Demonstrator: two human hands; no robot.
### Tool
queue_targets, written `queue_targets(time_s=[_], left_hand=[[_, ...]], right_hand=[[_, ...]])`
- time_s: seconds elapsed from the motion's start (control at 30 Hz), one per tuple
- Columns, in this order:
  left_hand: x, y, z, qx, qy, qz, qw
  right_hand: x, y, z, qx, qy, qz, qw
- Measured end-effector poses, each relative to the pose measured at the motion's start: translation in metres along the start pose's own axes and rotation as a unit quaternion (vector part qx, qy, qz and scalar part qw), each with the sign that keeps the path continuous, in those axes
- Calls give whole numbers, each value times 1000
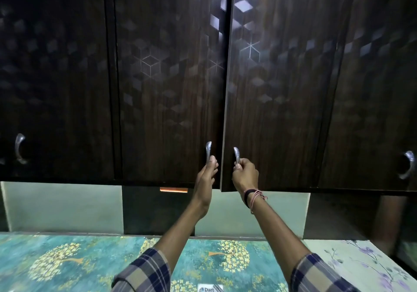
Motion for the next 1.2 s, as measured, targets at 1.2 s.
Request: queue_targets(time_s=[1.2], left_hand=[[-356, -65, -197, 5, -184, -11, 983]], right_hand=[[373, 150, -168, -69, 131, 379, 913]])
Point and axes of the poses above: each hand's wrist, its own z-axis towards the middle knuckle, its own x-axis out of the back of the hand, y = z × x, the point moved 8 cm from there along z, towards the middle knuckle, and after that the axes turned 4 degrees about x, right-handed, at the moved point
